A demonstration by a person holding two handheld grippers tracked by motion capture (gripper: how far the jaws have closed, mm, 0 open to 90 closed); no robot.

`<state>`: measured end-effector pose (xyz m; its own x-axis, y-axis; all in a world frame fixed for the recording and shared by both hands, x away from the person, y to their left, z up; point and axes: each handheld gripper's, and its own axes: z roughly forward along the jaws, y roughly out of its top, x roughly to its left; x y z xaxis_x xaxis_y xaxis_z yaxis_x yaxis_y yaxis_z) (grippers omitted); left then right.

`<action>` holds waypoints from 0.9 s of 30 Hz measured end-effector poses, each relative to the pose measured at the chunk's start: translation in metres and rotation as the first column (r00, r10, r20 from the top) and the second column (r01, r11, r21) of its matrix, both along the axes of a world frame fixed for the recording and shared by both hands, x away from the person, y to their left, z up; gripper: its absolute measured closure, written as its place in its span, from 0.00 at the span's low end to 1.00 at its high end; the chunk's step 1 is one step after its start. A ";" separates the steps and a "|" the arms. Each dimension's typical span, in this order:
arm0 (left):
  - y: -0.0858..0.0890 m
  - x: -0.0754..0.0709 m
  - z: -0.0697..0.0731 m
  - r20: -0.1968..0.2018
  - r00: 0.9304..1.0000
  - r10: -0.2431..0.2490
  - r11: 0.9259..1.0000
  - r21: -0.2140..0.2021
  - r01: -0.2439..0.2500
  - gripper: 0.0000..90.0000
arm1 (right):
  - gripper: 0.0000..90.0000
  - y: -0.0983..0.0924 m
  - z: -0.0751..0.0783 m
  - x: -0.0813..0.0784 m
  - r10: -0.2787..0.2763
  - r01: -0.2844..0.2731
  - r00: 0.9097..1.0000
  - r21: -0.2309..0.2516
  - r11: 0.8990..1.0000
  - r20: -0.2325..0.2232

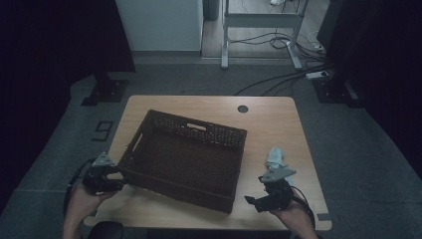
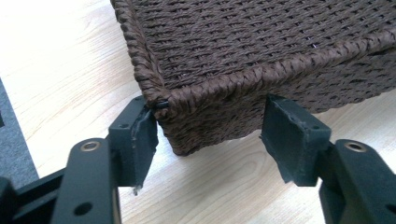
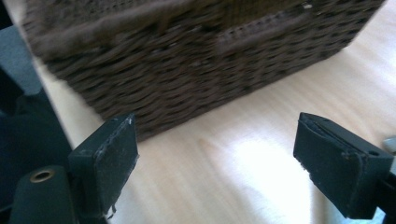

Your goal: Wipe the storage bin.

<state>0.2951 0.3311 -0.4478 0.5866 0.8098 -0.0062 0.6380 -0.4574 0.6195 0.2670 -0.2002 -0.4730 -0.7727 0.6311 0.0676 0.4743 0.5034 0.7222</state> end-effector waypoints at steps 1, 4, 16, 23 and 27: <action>0.000 0.000 0.000 0.000 1.000 0.000 1.000 0.000 0.000 0.42 | 0.14 0.000 0.000 0.000 0.000 0.000 1.000 0.000 1.000 0.000; -0.005 -0.002 0.001 -0.004 1.000 -0.009 1.000 0.010 0.009 0.45 | 0.14 0.003 -0.002 -0.009 0.025 -0.025 1.000 0.004 1.000 -0.011; -0.033 -0.003 0.003 -0.013 0.996 -0.087 0.996 0.014 0.087 0.57 | 0.39 0.009 0.002 -0.010 0.021 -0.021 1.000 0.016 1.000 0.012; -0.050 -0.002 0.002 -0.015 0.995 -0.102 0.994 0.026 0.102 0.63 | 0.57 -0.007 0.004 -0.004 -0.051 0.050 0.998 0.008 0.999 0.031; -0.059 0.001 0.000 -0.021 0.991 -0.129 0.992 -0.004 0.128 0.65 | 0.62 -0.018 0.004 0.002 -0.098 0.098 0.994 0.005 0.995 0.043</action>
<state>0.2960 0.2725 -0.4479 0.6855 0.7277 -0.0218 0.5868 -0.5345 0.6082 0.2686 -0.2181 -0.4693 -0.7093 0.7039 0.0375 0.4900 0.4541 0.7441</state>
